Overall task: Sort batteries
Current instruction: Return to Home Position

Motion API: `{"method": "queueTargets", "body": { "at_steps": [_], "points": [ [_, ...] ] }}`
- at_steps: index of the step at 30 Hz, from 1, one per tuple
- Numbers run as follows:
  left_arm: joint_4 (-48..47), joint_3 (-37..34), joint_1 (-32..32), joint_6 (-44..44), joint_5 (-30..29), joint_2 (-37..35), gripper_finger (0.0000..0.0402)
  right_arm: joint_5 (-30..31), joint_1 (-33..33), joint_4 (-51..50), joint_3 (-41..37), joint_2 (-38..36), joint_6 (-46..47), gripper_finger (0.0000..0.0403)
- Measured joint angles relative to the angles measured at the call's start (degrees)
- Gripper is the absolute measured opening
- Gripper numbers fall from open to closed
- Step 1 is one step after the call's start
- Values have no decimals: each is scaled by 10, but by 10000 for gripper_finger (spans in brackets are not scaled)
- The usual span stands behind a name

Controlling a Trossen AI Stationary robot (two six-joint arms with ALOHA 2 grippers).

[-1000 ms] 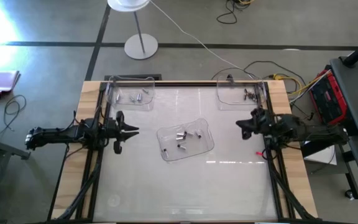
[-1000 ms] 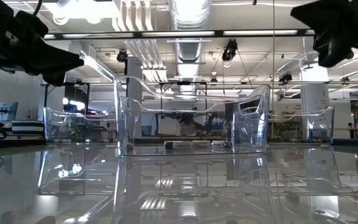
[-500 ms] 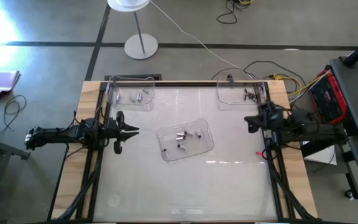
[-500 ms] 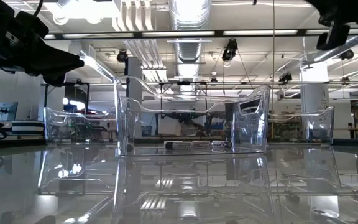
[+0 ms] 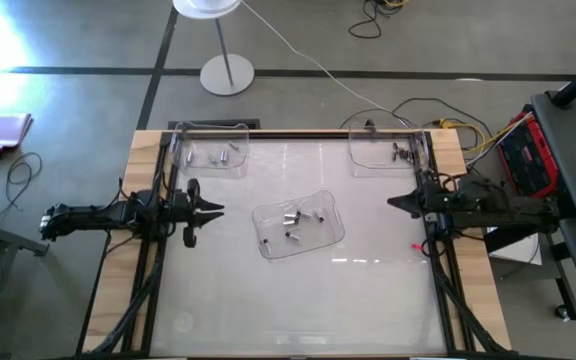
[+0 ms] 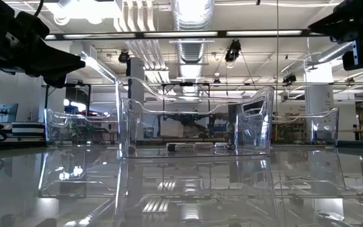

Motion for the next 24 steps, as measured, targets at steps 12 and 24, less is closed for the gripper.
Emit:
{"method": "queueTargets", "body": {
  "at_steps": [12,24],
  "points": [
    [0,0,0,0,0,1,61,0,0,-2,-1,7,0,13],
    [0,0,0,0,0,2,61,0,0,-3,-84,-51,0,13]
  ]
}}
